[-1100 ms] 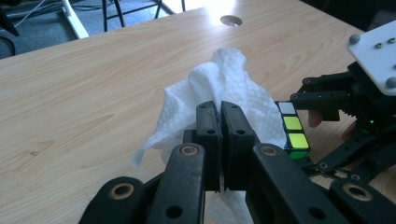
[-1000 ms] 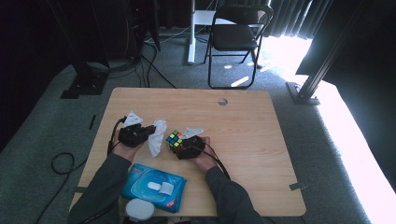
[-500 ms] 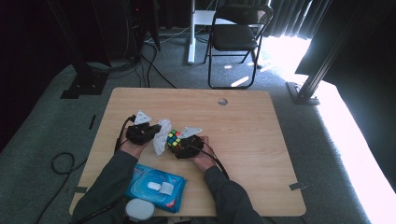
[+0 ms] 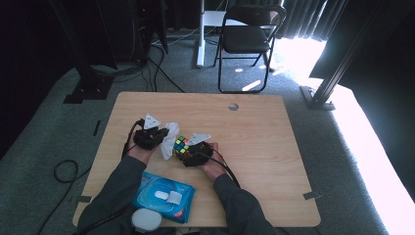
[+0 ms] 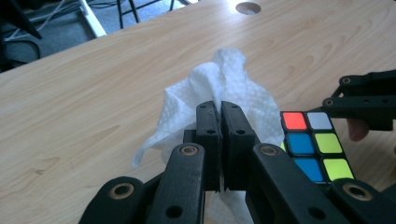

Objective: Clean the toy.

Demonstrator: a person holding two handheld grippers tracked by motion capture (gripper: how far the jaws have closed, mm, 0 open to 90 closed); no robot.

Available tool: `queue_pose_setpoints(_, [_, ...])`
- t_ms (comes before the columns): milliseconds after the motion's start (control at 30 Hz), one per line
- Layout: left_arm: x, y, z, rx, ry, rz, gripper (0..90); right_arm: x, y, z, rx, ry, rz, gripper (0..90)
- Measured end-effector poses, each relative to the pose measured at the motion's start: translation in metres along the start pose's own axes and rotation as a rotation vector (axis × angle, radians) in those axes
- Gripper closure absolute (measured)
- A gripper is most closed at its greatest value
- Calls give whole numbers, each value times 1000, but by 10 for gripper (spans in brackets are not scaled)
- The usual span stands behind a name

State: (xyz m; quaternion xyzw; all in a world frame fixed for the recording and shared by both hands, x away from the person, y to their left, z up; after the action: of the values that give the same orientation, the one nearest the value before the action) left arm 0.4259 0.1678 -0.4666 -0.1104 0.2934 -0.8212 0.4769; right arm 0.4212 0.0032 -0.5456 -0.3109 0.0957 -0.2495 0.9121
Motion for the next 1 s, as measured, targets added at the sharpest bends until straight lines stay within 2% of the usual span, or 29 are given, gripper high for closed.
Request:
queue_pose_setpoints(300, [0, 3, 1, -4, 3, 8, 873, 1, 0, -2, -3, 3, 0, 339])
queue_pose_setpoints(500, [5, 7, 0, -11, 11, -2, 872, 0, 1, -1, -3, 7, 7, 338])
queue_pose_setpoints(1000, [24, 22, -5, -51, 67, -26, 867, 1, -1, 1, 8, 19, 13, 339])
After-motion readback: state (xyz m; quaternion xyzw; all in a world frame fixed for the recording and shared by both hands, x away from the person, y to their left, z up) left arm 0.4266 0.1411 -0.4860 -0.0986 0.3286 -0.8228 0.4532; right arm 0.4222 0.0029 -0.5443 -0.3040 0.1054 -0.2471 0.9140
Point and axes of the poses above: each handheld gripper's, and its own axes: y roughly forward along the jaws, z roughly out of its top, x roughly to its right, the point moved 4 cm from there along y, roughly forward along the jaws, and after that the axes turned 4 degrees about z, right-handed, at the moved point
